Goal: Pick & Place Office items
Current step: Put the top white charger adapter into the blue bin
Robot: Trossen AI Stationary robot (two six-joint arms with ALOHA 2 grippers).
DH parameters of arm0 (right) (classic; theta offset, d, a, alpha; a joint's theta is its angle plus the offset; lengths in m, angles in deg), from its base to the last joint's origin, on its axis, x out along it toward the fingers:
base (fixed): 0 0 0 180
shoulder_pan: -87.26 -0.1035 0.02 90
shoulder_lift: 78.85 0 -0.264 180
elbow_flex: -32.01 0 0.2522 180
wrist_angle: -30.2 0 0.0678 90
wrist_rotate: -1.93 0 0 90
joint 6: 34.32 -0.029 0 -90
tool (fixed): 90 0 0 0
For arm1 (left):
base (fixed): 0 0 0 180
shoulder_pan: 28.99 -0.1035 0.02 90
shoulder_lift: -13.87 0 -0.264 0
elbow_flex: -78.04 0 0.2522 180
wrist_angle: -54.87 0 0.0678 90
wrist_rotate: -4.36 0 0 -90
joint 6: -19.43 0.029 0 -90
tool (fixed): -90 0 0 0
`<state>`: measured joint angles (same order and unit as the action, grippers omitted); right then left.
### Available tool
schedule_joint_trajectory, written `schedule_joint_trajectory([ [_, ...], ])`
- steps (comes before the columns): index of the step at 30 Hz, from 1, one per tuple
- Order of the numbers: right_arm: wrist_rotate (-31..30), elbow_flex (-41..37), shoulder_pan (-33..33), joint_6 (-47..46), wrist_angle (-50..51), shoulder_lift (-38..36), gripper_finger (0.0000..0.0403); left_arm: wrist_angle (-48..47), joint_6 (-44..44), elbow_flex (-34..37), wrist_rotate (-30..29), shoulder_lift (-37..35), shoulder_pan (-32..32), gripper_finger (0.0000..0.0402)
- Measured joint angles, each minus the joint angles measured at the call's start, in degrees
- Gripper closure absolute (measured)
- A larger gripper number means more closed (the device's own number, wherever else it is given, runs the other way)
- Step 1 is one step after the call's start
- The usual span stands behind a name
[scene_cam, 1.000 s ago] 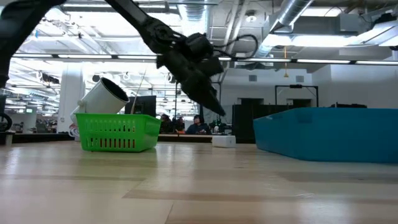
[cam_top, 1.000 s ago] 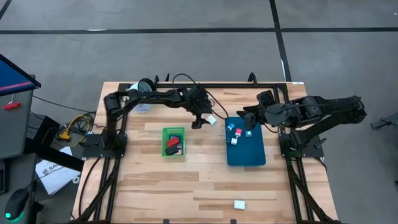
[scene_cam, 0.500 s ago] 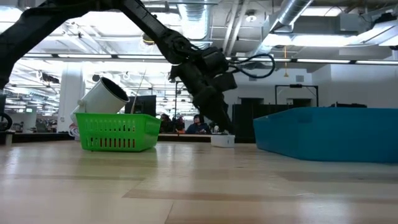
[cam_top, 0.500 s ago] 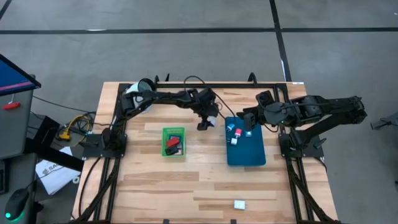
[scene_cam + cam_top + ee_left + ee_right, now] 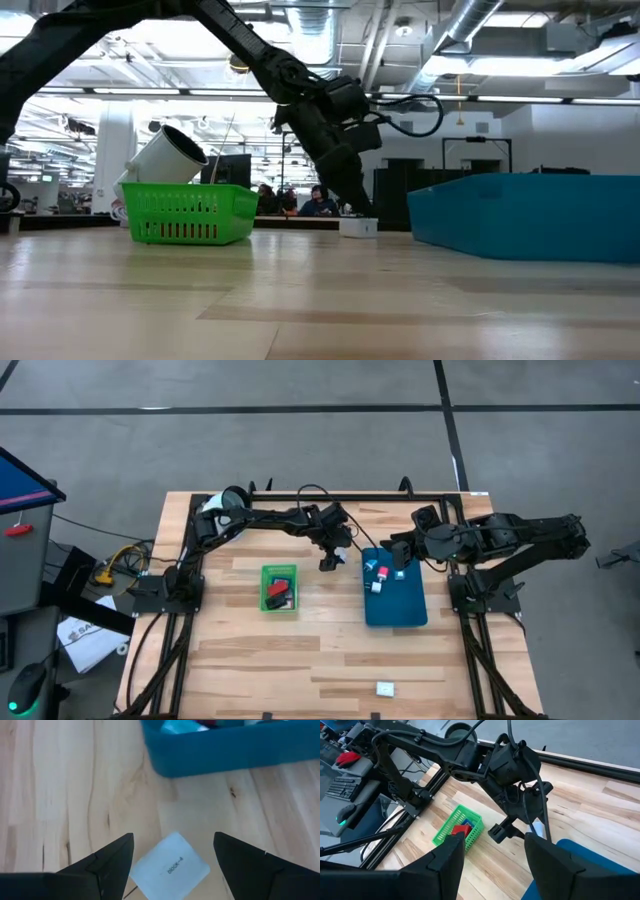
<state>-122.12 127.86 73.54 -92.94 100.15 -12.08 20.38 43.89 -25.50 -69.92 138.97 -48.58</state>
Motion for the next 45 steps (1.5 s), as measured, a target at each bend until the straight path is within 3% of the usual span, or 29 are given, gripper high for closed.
schedule_joint_trajectory([
  [8,-1.18,0.0,-2.87,-2.0,-0.06,0.0,0.0204,-3.06,-6.3,0.0,-3.97,-0.15,1.45,0.0132],
  [16,-5.75,0.0,-6.43,-4.23,-0.02,0.0,0.0204,-8.61,-13.04,4.01,-0.14,-2.33,4.62,0.0136],
  [22,-6.98,0.0,-7.68,-4.87,0.4,0.0,0.0204,-5.36,-13.91,6.14,-0.49,-7.98,8.5,0.0139],
  [29,-7.46,0.0,-7.65,-4.83,0.81,0.0,0.0204,-5.63,-0.58,9.3,-2.81,-14.37,9.87,0.0131],
  [36,-7.43,0.0,-7.65,-4.76,0.88,0.0,0.0204,-7.68,19.45,12.33,-4.13,-14.65,9.87,0.013],
  [45,-6.65,0.0,-7.42,-6.04,1.45,0.0,0.0204,-3.92,23.9,12.52,-5.36,-9.65,9.85,0.0125],
])
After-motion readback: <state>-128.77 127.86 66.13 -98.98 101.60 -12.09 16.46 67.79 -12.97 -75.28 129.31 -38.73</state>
